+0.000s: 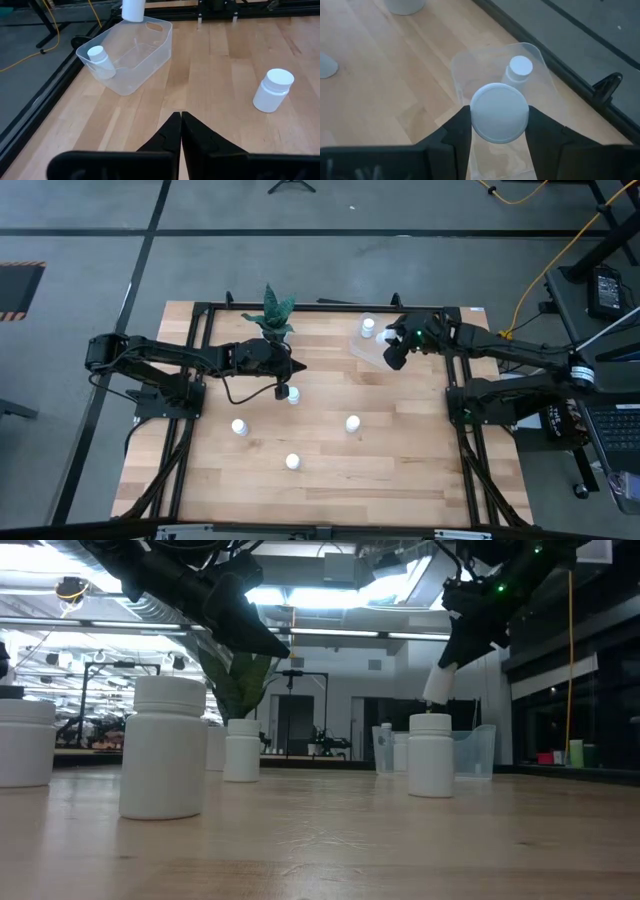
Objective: Pick and place pill bottles into a basket
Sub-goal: Put the white pill bottle into the transparent bin
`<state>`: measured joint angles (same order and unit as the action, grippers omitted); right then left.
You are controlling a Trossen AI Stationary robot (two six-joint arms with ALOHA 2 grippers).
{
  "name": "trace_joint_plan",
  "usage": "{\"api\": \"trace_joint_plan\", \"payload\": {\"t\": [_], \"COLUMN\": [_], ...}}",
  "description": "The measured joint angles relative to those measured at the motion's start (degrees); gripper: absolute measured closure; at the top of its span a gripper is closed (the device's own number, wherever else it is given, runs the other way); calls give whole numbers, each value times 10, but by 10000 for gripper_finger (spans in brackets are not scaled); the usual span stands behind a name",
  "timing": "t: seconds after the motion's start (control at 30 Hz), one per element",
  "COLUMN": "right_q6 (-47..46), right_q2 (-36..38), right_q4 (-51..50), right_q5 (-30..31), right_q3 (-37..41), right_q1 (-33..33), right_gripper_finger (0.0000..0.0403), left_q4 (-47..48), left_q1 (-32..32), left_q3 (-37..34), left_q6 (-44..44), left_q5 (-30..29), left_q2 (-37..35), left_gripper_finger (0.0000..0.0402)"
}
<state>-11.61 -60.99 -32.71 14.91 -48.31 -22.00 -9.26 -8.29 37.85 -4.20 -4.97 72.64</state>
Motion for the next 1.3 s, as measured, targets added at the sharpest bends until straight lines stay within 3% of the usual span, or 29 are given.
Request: {"api": "trace_joint_plan", "payload": {"t": [0.23, 0.5, 1.3], "right_q6": [21, 51, 61], "right_q2": [-17, -107, -204], "right_q4": [-1, 9, 61], "right_q5": [-9, -11, -9], "right_q3": [-16, -35, -18], "right_q1": [-40, -71, -110], "right_gripper_finger": [255, 255, 255], "left_q4": [0, 0, 0], "left_q1": [0, 0, 0], "left_q3": [0, 0, 0], "left_q6": [-50, -51, -81], "left_q5": [0, -1, -1], "left_q2": [0, 0, 0], "left_gripper_finger": [398, 395, 395]}}
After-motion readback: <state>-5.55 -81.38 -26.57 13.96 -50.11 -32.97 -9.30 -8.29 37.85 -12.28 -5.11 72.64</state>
